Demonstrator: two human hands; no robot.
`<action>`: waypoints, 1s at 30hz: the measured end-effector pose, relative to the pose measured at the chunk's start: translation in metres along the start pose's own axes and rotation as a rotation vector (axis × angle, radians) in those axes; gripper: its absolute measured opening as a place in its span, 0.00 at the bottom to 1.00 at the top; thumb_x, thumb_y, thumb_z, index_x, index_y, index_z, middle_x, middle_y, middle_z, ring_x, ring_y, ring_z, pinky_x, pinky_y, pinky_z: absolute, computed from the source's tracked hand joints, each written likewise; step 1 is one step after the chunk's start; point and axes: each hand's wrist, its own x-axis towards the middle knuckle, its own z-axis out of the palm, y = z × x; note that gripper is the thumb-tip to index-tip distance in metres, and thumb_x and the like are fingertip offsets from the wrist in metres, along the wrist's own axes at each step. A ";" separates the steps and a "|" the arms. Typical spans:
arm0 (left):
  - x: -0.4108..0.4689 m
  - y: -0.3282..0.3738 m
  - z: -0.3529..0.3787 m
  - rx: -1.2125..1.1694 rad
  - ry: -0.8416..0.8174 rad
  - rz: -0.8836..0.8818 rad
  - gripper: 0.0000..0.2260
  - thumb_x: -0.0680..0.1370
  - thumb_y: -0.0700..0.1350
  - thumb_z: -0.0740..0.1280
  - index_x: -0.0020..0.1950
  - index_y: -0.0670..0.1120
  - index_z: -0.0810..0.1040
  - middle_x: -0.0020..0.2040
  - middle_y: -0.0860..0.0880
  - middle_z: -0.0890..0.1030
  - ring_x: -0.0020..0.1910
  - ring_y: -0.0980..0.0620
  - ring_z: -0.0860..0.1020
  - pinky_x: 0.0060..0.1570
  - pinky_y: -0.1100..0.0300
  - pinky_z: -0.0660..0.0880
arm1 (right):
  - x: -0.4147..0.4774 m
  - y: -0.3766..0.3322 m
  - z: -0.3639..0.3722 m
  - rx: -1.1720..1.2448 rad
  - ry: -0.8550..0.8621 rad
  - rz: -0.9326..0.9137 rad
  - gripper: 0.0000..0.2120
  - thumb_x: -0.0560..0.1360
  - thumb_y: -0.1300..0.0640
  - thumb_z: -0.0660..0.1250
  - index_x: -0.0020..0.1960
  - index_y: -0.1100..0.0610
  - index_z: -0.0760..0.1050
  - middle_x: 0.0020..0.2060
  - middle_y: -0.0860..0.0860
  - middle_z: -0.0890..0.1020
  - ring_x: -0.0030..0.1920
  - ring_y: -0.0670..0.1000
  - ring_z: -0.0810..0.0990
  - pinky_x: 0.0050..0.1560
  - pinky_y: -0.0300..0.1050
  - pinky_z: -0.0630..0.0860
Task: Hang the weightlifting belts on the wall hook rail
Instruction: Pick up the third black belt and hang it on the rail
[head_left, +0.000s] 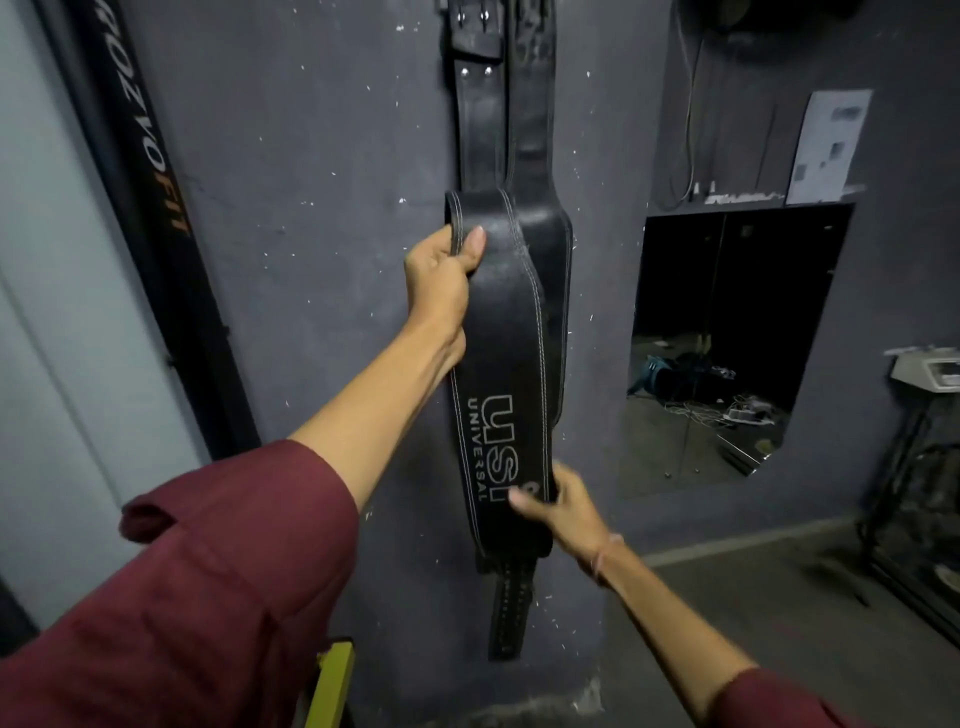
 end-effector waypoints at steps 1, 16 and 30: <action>0.005 0.005 0.003 -0.003 0.001 0.017 0.06 0.78 0.36 0.66 0.48 0.40 0.83 0.49 0.39 0.83 0.49 0.44 0.80 0.61 0.43 0.75 | -0.012 0.027 -0.005 -0.055 -0.015 0.072 0.16 0.71 0.59 0.75 0.59 0.55 0.79 0.54 0.50 0.85 0.57 0.55 0.83 0.56 0.48 0.80; 0.024 0.015 0.019 -0.042 -0.012 0.000 0.10 0.77 0.37 0.67 0.52 0.29 0.79 0.47 0.38 0.81 0.47 0.44 0.79 0.55 0.47 0.77 | -0.028 0.055 -0.021 -0.044 -0.100 0.283 0.22 0.69 0.58 0.77 0.61 0.62 0.77 0.55 0.55 0.84 0.57 0.54 0.83 0.62 0.56 0.77; 0.042 0.036 0.024 -0.064 -0.171 0.047 0.08 0.80 0.41 0.66 0.49 0.37 0.80 0.44 0.39 0.81 0.45 0.44 0.79 0.53 0.44 0.76 | 0.038 -0.166 0.008 0.154 0.119 -0.436 0.18 0.75 0.67 0.69 0.64 0.60 0.73 0.60 0.59 0.81 0.59 0.57 0.81 0.63 0.54 0.77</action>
